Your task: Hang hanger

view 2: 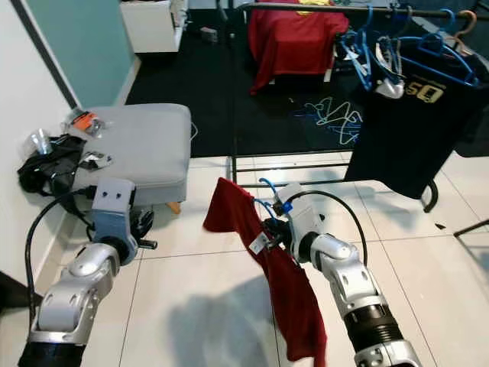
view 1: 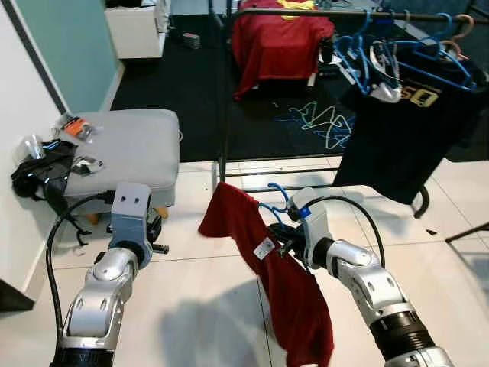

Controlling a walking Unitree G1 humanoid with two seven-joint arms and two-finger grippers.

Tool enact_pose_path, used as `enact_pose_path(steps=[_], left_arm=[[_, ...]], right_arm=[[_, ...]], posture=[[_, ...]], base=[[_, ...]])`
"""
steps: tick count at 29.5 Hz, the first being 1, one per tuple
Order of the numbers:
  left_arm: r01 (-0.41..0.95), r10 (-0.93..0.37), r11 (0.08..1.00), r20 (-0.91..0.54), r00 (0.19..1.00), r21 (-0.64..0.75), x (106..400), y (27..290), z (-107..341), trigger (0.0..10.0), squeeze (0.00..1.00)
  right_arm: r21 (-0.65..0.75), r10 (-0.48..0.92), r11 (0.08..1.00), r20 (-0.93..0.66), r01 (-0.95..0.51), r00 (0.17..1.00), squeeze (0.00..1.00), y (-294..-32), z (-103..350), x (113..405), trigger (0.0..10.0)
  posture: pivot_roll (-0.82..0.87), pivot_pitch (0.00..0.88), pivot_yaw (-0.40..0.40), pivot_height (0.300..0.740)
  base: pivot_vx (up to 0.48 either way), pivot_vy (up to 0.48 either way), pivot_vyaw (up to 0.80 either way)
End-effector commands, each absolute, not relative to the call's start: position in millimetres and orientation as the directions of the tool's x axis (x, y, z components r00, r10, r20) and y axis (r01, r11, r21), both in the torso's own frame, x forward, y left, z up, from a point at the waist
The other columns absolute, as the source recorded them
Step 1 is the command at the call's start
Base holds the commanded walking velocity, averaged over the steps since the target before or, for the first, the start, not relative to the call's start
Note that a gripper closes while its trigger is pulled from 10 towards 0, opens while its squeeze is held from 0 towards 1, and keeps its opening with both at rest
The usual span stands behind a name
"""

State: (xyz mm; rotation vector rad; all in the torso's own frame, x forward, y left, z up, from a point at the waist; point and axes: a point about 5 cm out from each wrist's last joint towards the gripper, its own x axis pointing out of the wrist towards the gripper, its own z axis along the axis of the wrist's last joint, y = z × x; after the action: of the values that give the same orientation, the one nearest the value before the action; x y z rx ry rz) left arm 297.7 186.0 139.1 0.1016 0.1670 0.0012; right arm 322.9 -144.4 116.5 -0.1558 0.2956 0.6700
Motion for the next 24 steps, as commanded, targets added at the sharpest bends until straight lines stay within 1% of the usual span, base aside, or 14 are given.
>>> enact_pose_path(steps=[1, 3, 8, 15, 18, 21, 24], left_arm=[[-0.02, 0.038, 0.994, -0.166, 0.985, 0.11, 295, 189, 139, 10.0, 0.0], [-0.032, 0.051, 0.994, -0.175, 0.983, 0.108, 295, 190, 137, 10.0, 0.0], [-0.032, 0.051, 0.994, -0.175, 0.983, 0.107, 293, 190, 136, 10.0, 0.0], [-0.024, 0.038, 0.996, -0.16, 0.986, 0.091, 291, 188, 137, 10.0, 0.0], [-0.029, 0.041, 0.997, -0.158, 0.987, 0.077, 292, 188, 138, 10.0, 0.0], [-0.031, 0.041, 0.997, -0.162, 0.986, 0.065, 294, 187, 140, 10.0, 0.0], [-0.013, 0.027, 0.997, -0.17, 0.985, 0.079, 295, 185, 140, 10.0, 0.0]], right_arm=[[-0.065, 0.63, 0.748, -0.247, -0.661, 0.737, 0.0, -143, 132, 325, 10.0], [-0.075, 0.684, 0.695, -0.237, -0.715, 0.69, 0.0, -142, 136, 322, 10.0], [-0.076, 0.711, 0.662, -0.252, -0.745, 0.657, 0.0, -144, 136, 318, 10.0], [-0.086, 0.721, 0.642, -0.271, -0.762, 0.638, 0.0, -145, 134, 315, 10.0], [-0.112, 0.722, 0.633, -0.271, -0.766, 0.637, 0.0, -144, 135, 315, 10.0], [-0.086, 0.703, 0.661, -0.276, -0.746, 0.655, 0.0, -144, 132, 316, 10.0], [-0.084, 0.698, 0.666, -0.28, -0.742, 0.659, 0.0, -144, 131, 315, 10.0]], posture=[[-0.01, 0.106, -0.032, 0.74], [-0.02, 0.102, -0.032, 0.74], [-0.02, 0.1, -0.034, 0.74], [-0.01, 0.102, -0.031, 0.74], [-0.01, 0.102, -0.031, 0.74], [-0.01, 0.108, -0.033, 0.74], [-0.01, 0.111, -0.035, 0.74]], base=[[0.0, 0.0, 0.8], [0.0, 0.0, 0.8], [0.0, 0.0, 0.8], [0.0, 0.0, 0.8], [0.0, 0.0, 0.58], [0.0, 0.0, 0.0], [0.0, 0.0, 0.0]])
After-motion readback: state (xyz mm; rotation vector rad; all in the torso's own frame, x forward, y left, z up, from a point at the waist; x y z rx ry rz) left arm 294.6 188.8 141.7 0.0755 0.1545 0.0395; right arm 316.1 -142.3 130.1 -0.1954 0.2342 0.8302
